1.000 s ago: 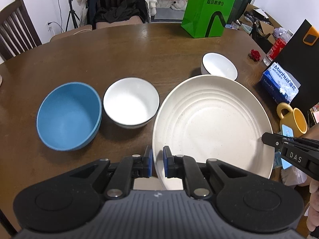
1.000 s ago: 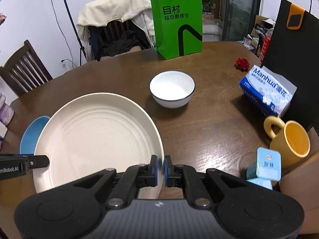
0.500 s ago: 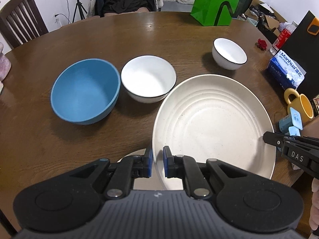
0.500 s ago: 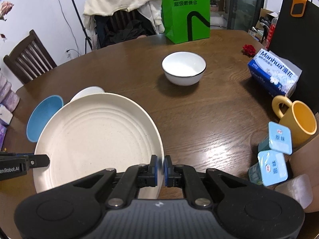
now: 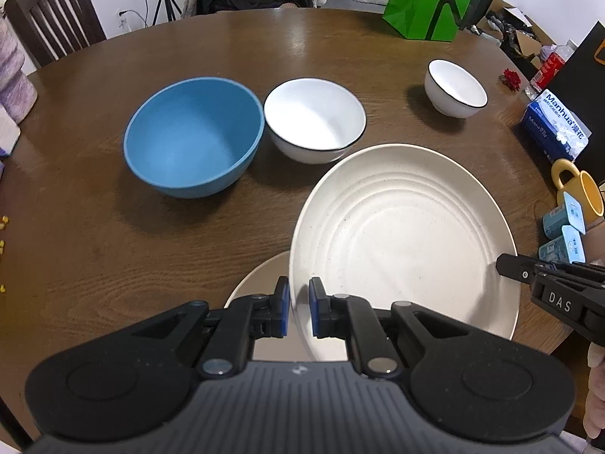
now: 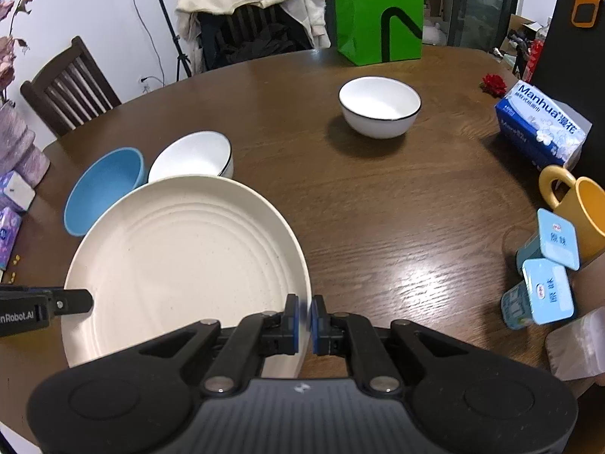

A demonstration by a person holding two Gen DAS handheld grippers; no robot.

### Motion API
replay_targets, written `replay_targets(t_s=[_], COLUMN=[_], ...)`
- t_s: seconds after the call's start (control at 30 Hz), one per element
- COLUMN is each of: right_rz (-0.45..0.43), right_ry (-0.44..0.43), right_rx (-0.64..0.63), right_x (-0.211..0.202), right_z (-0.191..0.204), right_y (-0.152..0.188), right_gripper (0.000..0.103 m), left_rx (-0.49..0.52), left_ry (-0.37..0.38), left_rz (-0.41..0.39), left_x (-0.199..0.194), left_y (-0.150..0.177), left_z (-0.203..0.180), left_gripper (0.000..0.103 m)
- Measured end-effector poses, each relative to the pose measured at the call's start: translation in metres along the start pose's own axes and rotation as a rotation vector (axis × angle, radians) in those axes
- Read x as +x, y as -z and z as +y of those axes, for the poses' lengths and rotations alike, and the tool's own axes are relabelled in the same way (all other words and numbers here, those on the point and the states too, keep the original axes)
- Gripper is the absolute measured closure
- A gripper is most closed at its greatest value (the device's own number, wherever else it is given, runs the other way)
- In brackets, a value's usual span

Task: Organize plates and bowls
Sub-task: 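Carry the held plate over the cream plate stack with both grippers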

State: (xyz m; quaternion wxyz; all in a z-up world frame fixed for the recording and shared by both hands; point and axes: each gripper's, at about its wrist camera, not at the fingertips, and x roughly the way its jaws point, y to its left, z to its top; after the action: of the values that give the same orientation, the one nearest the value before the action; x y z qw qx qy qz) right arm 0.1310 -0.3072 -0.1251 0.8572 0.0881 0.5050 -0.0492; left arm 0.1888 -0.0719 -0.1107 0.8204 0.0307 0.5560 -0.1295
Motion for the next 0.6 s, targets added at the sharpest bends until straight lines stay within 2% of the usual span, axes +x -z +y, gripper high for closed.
replay_targets(t_s=[0.6], right_rz=[0.047], right_ry=[-0.019], right_rx=[-0.074], right_x=[0.018], right_z=[0.033], right_y=[0.025], right_gripper=[0.096], left_rx=[-0.042], left_ry=[-0.038], left_rz=[0.034], left_x=[0.009], left_y=[0.031], left_z=[0.031], left_gripper=[0.092])
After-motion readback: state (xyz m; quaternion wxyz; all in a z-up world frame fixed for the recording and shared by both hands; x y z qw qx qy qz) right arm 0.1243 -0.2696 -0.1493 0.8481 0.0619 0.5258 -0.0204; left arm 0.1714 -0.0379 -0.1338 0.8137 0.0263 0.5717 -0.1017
